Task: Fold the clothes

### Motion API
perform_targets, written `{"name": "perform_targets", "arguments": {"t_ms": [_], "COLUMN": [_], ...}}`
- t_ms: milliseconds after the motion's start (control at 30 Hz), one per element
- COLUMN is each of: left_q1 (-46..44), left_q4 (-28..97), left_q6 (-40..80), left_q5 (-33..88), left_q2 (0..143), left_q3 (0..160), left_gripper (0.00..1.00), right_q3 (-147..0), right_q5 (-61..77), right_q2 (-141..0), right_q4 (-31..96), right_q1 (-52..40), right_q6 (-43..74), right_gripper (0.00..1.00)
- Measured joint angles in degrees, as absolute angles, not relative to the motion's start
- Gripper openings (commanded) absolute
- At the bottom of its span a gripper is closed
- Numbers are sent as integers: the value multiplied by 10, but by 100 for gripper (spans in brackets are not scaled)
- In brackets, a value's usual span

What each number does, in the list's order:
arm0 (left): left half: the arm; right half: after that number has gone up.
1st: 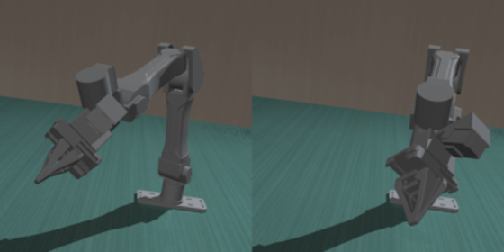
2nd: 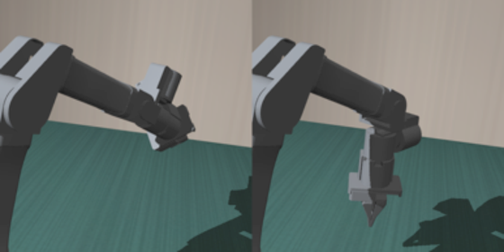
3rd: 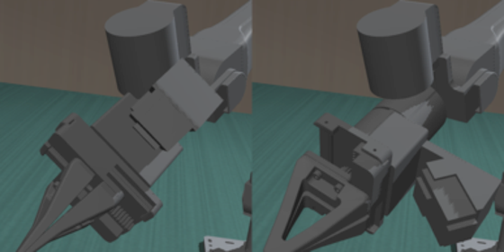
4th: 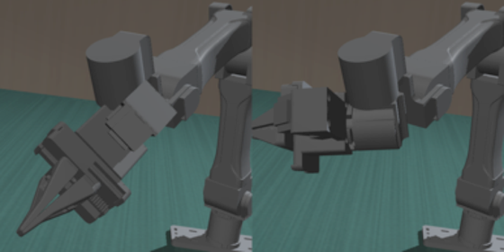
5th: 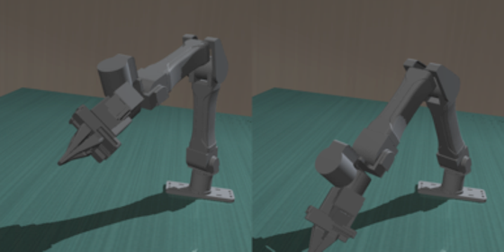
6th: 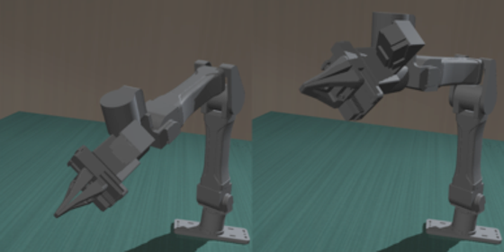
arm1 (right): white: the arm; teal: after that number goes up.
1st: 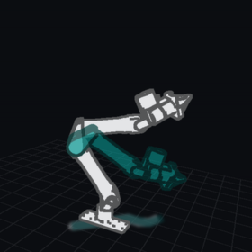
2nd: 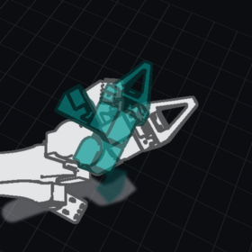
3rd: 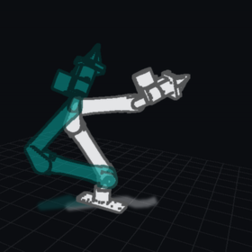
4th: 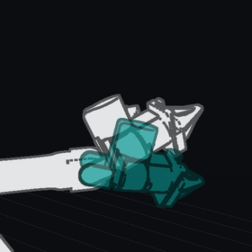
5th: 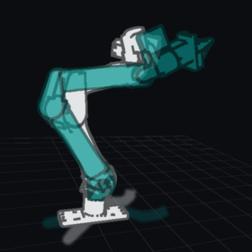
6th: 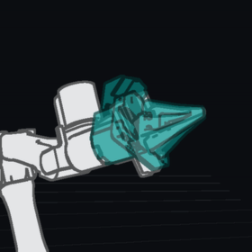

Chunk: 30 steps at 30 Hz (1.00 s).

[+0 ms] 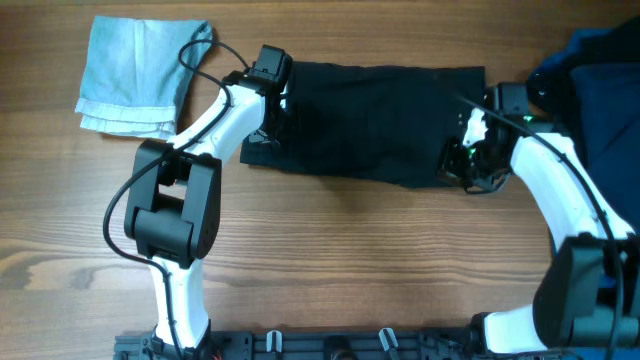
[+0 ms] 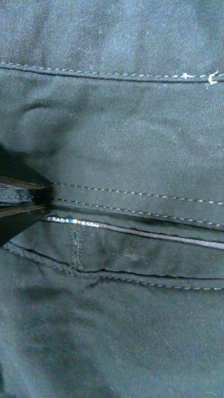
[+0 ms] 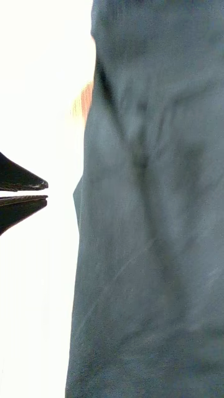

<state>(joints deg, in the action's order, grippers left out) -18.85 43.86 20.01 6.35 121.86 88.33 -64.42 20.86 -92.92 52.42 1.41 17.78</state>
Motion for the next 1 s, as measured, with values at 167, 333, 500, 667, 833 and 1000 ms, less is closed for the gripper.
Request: {"name": "perform_targets", "arguments": {"t_ms": [167,333,500,667,833,1000], "left_q1": [-189,-189,-189,-189,-184,-118], "left_q4": [439,439,440,446,443,475], "left_q6": [200,200,200,200,200,195], "left_q5": [63,63,63,43,39,39], "left_q2": [1219,1219,1219,1219,1192,1063], "left_q3": [883,883,883,883,908,941], "left_gripper": [10,11,11,4,86,94], "right_q3": [-648,-622,-640,-644,-654,-663], "right_q5": [213,154,121,96,105,103], "right_q2": [-921,-1026,-1084,-1086,-1086,-1055], "right_q4": [454,411,439,436,441,447], "right_q1": [14,14,12,10,16,12], "right_q6": [176,175,177,178,150,124], "right_gripper": [4,4,4,4,6,14]}}
